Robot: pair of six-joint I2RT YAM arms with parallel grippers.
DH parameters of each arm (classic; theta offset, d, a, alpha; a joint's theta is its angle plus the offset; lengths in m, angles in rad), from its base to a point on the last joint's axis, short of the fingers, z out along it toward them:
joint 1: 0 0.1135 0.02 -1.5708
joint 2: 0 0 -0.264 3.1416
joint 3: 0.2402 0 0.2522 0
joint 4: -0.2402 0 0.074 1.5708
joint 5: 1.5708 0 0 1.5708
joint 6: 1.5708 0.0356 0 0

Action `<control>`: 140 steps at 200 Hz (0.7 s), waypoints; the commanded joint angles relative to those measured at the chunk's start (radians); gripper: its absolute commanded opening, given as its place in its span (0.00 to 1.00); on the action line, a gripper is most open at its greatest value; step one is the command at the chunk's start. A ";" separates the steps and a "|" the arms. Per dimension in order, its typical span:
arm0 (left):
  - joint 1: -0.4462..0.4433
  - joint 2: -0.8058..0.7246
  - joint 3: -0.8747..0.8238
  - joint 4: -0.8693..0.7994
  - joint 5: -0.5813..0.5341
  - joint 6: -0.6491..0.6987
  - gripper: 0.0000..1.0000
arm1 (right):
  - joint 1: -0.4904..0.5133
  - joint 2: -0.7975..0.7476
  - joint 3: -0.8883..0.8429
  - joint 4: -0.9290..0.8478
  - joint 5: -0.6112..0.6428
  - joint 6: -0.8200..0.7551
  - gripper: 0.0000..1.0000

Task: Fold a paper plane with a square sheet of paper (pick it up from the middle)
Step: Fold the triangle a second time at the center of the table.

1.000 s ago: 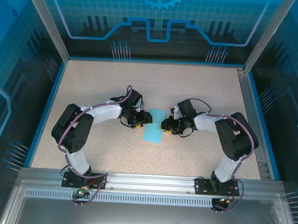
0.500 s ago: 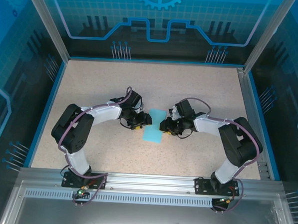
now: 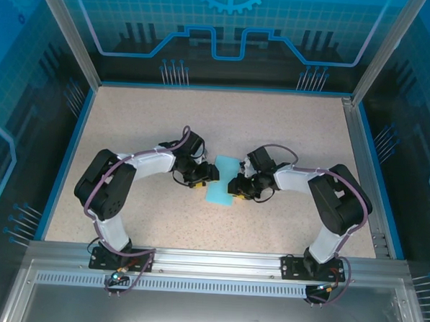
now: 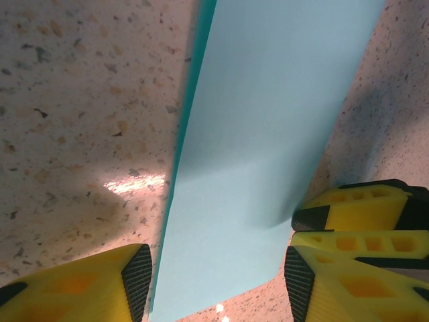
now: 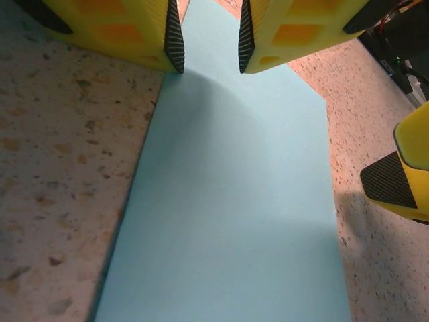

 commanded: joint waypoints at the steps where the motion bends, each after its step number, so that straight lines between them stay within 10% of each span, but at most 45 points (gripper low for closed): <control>1: -0.005 0.011 -0.014 -0.013 0.040 0.004 0.59 | 0.009 0.012 -0.018 -0.063 0.046 -0.009 0.32; 140: -0.024 0.029 -0.088 0.037 0.106 -0.008 0.58 | 0.007 0.026 -0.044 -0.028 0.045 -0.002 0.32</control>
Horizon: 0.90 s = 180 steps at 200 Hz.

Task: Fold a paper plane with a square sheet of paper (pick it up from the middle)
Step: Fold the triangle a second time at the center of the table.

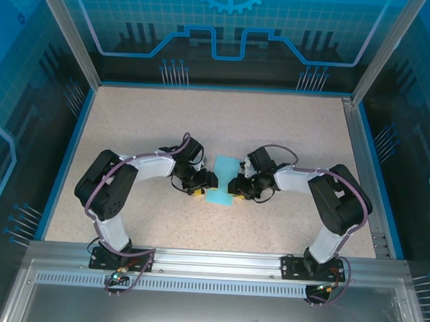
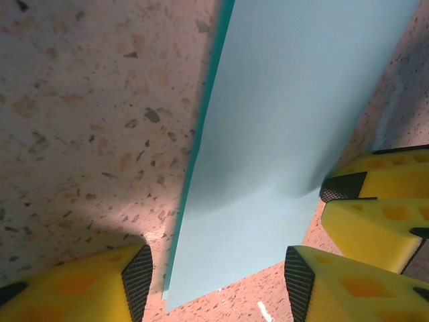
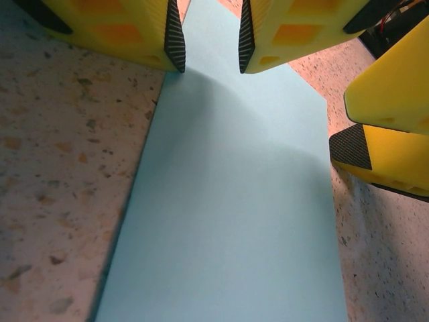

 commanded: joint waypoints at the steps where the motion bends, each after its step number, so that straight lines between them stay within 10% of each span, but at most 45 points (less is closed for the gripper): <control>1: -0.012 0.030 -0.022 0.026 0.053 -0.008 0.58 | 0.006 0.026 -0.035 -0.042 0.045 -0.002 0.32; 180: 0.003 0.040 0.041 0.118 0.070 -0.067 0.46 | 0.003 -0.019 -0.062 0.046 0.019 0.017 0.33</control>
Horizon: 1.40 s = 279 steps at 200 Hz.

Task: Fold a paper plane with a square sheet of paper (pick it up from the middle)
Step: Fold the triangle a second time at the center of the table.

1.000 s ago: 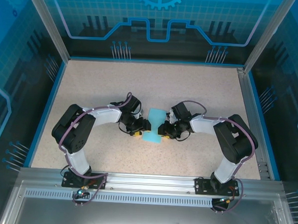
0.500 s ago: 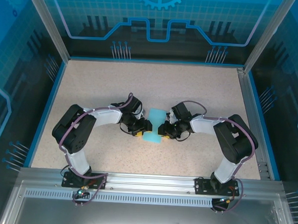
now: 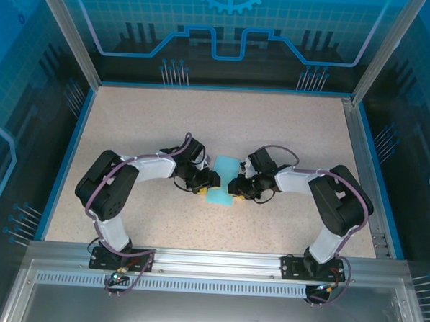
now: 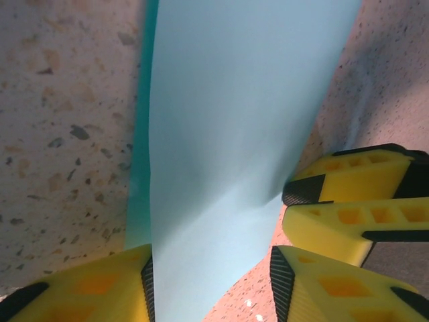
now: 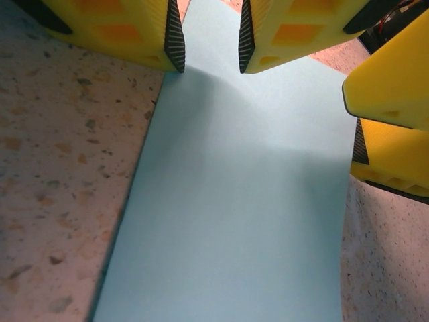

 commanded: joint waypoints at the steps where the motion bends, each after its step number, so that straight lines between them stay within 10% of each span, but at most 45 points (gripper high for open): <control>1: 0.013 0.038 0.048 0.028 0.030 -0.033 0.46 | 0.003 -0.009 -0.034 0.002 0.024 0.012 0.33; 69: 0.030 0.076 0.091 0.042 0.048 -0.045 0.36 | 0.034 -0.184 -0.087 -0.005 0.149 -0.041 0.39; 121: 0.034 0.080 0.111 0.038 0.065 -0.054 0.29 | 0.265 -0.311 -0.053 -0.078 0.491 -0.172 0.49; 179: 0.035 0.076 0.122 0.016 0.063 -0.048 0.28 | 0.504 -0.193 0.100 -0.157 0.801 -0.280 0.60; 279: 0.034 0.073 0.127 -0.003 0.064 -0.041 0.28 | 0.600 0.027 0.302 -0.324 1.003 -0.277 0.53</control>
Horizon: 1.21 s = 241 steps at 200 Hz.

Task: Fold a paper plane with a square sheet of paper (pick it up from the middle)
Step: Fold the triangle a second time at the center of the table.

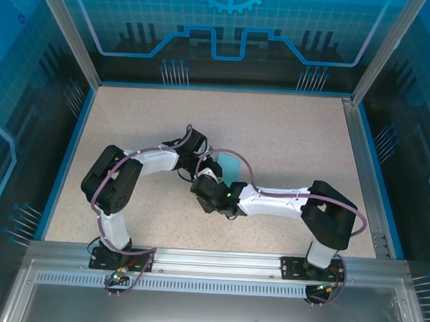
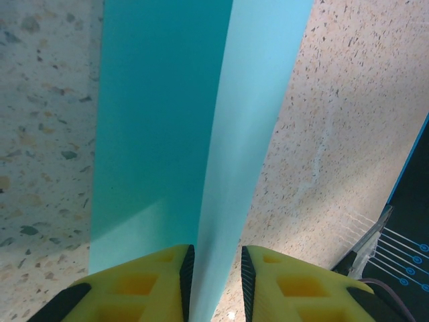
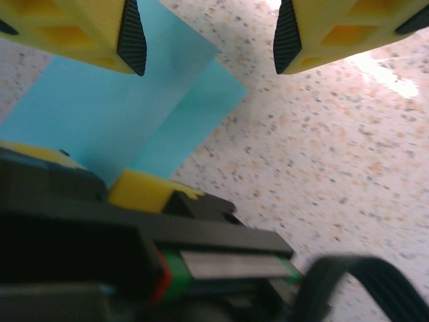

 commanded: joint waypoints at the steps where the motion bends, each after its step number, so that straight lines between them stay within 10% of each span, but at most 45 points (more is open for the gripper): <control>1: 0.006 0.010 0.027 -0.031 0.030 0.002 0.28 | 0.019 0.025 0.033 -0.055 0.065 0.006 0.52; 139: 0.007 -0.029 0.030 -0.062 -0.027 0.010 0.30 | -0.018 -0.090 -0.044 -0.031 0.057 0.004 0.08; 241: 0.009 -0.174 -0.037 -0.133 -0.238 -0.046 0.51 | -0.288 -0.196 -0.222 0.197 -0.504 -0.048 0.05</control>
